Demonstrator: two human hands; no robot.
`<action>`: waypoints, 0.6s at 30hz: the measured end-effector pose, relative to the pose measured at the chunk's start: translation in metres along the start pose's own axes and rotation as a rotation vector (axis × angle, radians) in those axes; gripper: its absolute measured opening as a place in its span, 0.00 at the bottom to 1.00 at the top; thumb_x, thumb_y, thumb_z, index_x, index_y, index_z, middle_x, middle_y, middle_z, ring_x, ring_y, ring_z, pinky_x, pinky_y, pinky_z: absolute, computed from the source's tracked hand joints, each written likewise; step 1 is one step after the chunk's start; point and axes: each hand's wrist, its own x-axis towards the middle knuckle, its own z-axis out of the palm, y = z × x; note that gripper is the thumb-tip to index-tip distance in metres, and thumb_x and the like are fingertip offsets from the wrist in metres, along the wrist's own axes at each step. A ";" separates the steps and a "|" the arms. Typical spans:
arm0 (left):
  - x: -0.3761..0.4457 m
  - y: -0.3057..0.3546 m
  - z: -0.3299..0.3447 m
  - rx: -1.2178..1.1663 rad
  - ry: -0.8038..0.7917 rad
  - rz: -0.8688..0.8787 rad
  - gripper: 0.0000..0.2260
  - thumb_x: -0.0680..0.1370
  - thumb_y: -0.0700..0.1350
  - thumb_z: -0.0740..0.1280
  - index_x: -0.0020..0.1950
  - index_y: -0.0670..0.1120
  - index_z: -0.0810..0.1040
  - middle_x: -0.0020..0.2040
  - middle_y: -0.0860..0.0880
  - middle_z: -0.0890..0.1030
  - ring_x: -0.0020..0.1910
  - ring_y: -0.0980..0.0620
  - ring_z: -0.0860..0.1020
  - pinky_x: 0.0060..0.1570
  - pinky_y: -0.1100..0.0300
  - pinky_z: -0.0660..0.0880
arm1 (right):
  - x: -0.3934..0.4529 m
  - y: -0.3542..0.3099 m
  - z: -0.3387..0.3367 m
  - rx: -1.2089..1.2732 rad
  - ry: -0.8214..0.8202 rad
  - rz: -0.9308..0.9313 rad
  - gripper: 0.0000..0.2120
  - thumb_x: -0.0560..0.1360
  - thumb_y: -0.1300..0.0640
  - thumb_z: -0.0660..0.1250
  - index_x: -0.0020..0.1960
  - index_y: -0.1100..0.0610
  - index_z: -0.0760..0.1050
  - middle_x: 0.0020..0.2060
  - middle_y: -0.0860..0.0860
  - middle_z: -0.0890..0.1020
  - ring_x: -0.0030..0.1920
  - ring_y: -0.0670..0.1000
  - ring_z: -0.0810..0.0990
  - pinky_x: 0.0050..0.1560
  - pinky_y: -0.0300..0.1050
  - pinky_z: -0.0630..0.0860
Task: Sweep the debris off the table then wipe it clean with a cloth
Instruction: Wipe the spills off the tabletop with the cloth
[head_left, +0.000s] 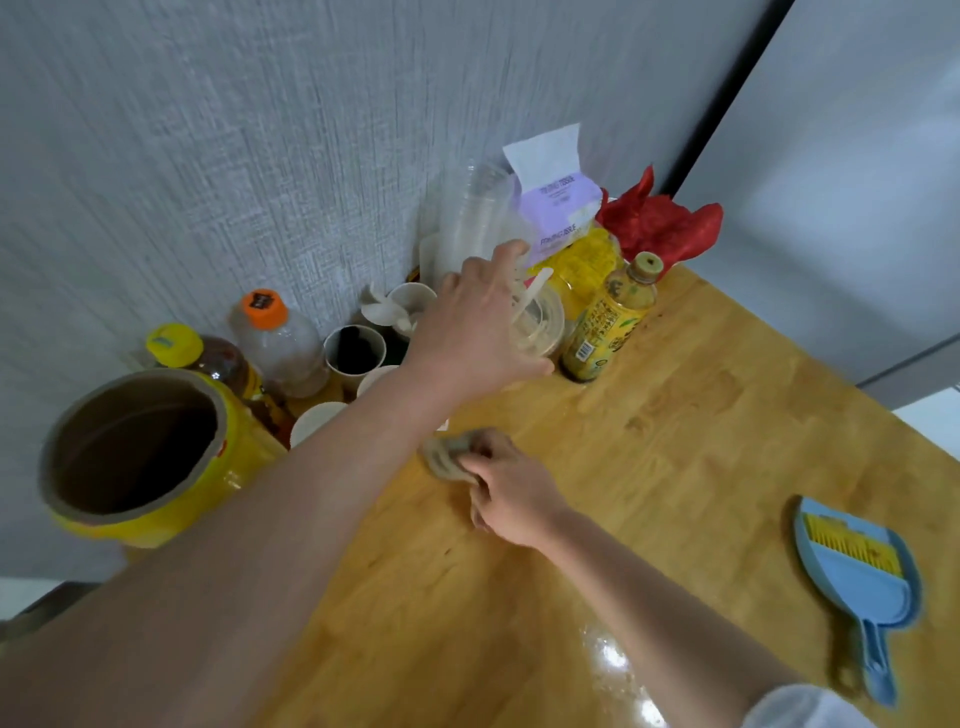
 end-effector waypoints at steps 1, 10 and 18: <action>-0.002 0.000 0.004 0.010 -0.025 -0.003 0.50 0.62 0.60 0.79 0.75 0.54 0.54 0.65 0.45 0.70 0.63 0.41 0.71 0.61 0.48 0.72 | -0.019 0.009 -0.002 0.050 -0.039 -0.035 0.13 0.79 0.57 0.63 0.61 0.48 0.78 0.59 0.45 0.72 0.40 0.45 0.83 0.41 0.47 0.82; -0.009 -0.001 0.056 0.141 -0.121 -0.030 0.47 0.64 0.62 0.78 0.73 0.50 0.56 0.64 0.44 0.69 0.63 0.43 0.70 0.53 0.50 0.76 | -0.103 0.085 -0.011 0.133 0.351 0.564 0.10 0.75 0.55 0.63 0.55 0.46 0.73 0.61 0.47 0.68 0.38 0.51 0.85 0.36 0.54 0.83; -0.003 0.010 0.067 0.057 -0.186 -0.118 0.53 0.63 0.68 0.75 0.78 0.50 0.51 0.75 0.41 0.61 0.73 0.39 0.63 0.65 0.45 0.70 | -0.126 0.067 -0.006 0.193 0.204 0.400 0.15 0.77 0.62 0.62 0.58 0.46 0.78 0.60 0.47 0.75 0.30 0.41 0.83 0.37 0.46 0.83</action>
